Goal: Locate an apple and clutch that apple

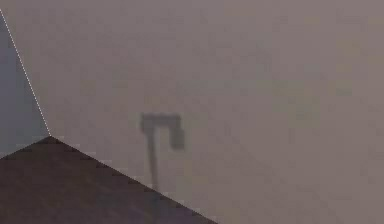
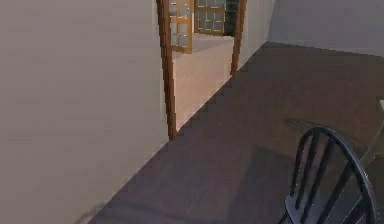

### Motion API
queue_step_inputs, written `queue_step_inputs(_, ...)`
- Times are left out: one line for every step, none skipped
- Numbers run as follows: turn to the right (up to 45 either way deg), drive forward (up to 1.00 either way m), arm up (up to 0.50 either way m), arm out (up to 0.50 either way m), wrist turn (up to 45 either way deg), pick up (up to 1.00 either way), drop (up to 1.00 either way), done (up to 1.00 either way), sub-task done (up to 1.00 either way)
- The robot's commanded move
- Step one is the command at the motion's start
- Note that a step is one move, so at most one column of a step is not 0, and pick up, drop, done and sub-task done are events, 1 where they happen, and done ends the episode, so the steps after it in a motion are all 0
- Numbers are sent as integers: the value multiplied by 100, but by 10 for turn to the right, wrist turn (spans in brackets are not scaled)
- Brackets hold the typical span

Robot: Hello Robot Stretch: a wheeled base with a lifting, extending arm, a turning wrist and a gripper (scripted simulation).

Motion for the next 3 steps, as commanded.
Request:
queue_step_inputs(-30, 0, 0, 0, 0, 0, 0, 0, 0)
queue_step_inputs(0, 20, 0, 0, 0, 0, 0, 0, 0)
queue_step_inputs(-450, 0, 0, 0, 0, 0, 0, 0, 0)
